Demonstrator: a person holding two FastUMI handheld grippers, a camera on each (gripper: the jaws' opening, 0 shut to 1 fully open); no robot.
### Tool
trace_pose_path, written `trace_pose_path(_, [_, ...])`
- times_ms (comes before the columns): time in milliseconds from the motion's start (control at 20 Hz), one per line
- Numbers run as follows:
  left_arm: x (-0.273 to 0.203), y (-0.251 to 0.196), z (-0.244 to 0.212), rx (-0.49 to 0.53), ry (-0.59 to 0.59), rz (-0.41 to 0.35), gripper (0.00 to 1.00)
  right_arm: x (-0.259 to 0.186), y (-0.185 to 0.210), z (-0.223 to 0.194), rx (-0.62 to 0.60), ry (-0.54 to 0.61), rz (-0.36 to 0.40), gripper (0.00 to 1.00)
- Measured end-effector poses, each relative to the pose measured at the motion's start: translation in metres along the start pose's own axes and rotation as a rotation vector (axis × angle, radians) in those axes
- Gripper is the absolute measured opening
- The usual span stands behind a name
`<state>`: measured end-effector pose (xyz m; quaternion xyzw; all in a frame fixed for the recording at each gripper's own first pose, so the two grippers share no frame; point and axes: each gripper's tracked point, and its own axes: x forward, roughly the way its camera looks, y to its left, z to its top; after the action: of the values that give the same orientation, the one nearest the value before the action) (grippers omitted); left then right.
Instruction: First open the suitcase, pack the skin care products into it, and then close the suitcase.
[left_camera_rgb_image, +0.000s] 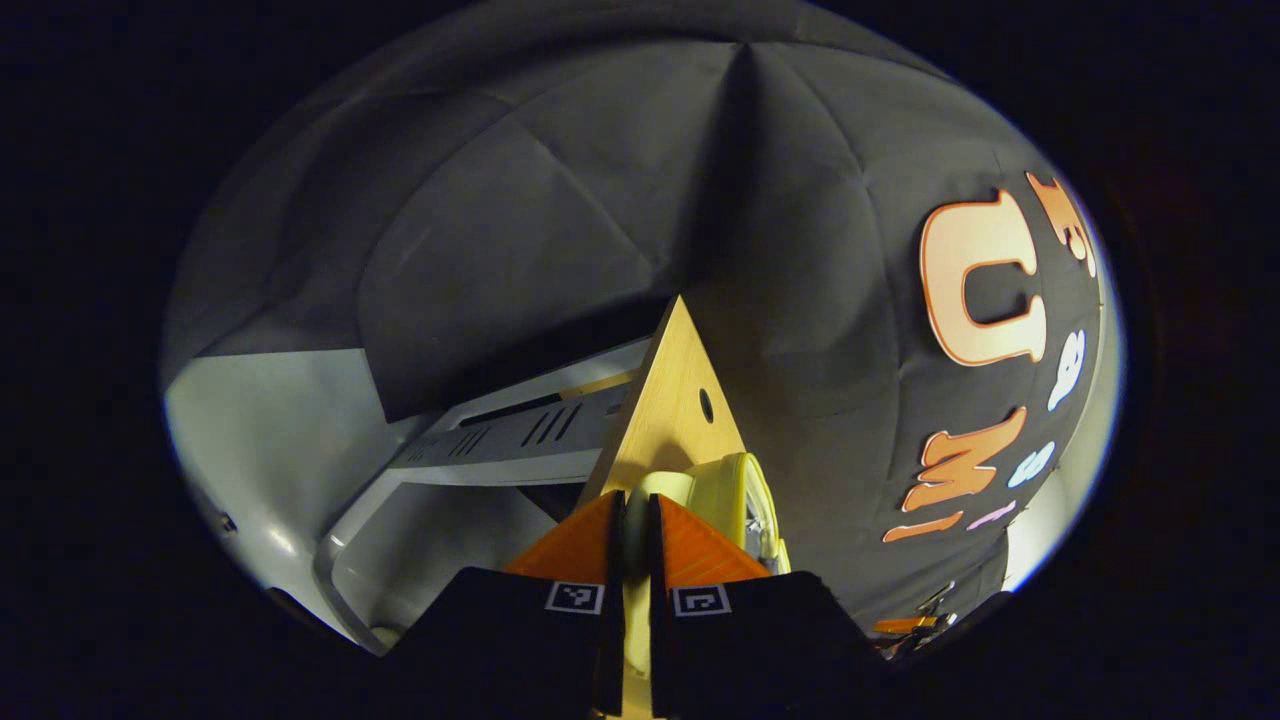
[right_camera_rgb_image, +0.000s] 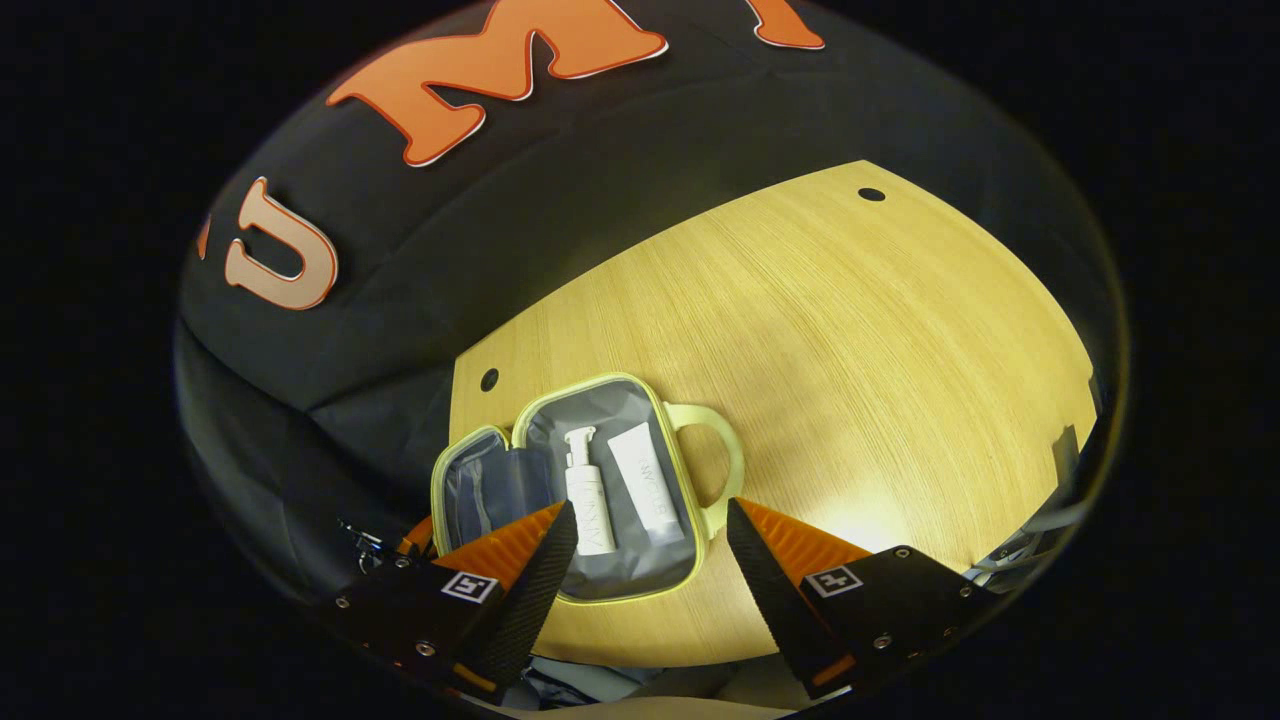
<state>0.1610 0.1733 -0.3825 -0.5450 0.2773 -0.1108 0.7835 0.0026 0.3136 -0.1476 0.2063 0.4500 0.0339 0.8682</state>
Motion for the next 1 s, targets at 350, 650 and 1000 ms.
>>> trace_pose_path(350, [-0.042,-0.073,0.003,0.315,-0.018,0.103,0.06,-0.003,-0.002,0.003,-0.025,-0.008,0.019,0.95])
trace_pose_path(650, [-0.073,-0.197,-0.014,0.464,0.022,0.126,0.06,-0.007,-0.011,0.011,-0.031,-0.019,0.087,0.96])
trace_pose_path(1000, [-0.081,-0.328,-0.072,0.704,0.018,0.223,0.06,-0.017,-0.061,0.038,-0.009,-0.020,0.176,0.96])
